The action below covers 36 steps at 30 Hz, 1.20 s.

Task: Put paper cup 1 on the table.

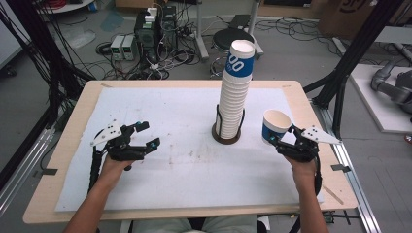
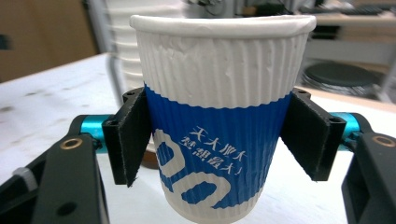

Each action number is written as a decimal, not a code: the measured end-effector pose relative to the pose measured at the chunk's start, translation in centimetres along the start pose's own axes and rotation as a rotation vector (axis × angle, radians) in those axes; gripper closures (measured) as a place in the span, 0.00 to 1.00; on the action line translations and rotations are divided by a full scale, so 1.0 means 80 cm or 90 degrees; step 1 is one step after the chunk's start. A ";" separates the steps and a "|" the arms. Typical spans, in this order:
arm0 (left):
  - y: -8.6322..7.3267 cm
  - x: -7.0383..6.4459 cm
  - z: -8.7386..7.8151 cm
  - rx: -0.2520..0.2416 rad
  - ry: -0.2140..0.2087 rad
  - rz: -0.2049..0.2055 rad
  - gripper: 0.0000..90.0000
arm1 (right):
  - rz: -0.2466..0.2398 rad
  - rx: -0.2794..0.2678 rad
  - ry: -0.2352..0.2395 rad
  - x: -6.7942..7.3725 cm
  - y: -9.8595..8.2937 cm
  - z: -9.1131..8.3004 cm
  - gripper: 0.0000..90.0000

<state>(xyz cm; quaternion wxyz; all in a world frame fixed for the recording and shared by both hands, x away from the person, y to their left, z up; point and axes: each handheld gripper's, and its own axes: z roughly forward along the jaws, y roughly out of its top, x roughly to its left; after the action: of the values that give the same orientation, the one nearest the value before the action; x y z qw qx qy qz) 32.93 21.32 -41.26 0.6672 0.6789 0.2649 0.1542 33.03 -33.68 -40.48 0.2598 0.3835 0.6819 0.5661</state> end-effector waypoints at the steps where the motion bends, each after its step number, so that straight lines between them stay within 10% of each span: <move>1: 0.000 0.000 0.001 0.001 -0.002 0.000 0.19 | 0.012 0.001 -0.005 -0.005 -0.001 0.003 0.32; 20: -0.003 0.001 0.003 0.008 -0.003 -0.004 0.19 | 0.054 0.089 -0.138 -0.037 -0.030 0.055 0.32; 36: -0.003 0.000 0.003 0.013 -0.004 -0.002 0.19 | 0.019 0.151 -0.133 -0.031 -0.042 0.048 0.30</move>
<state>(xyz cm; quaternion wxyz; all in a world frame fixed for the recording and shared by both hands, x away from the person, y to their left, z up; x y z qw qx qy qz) 33.03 21.14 -41.54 0.6610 0.6859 0.2658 0.1484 36.72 -33.72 -44.76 0.2738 0.4782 0.7078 0.4421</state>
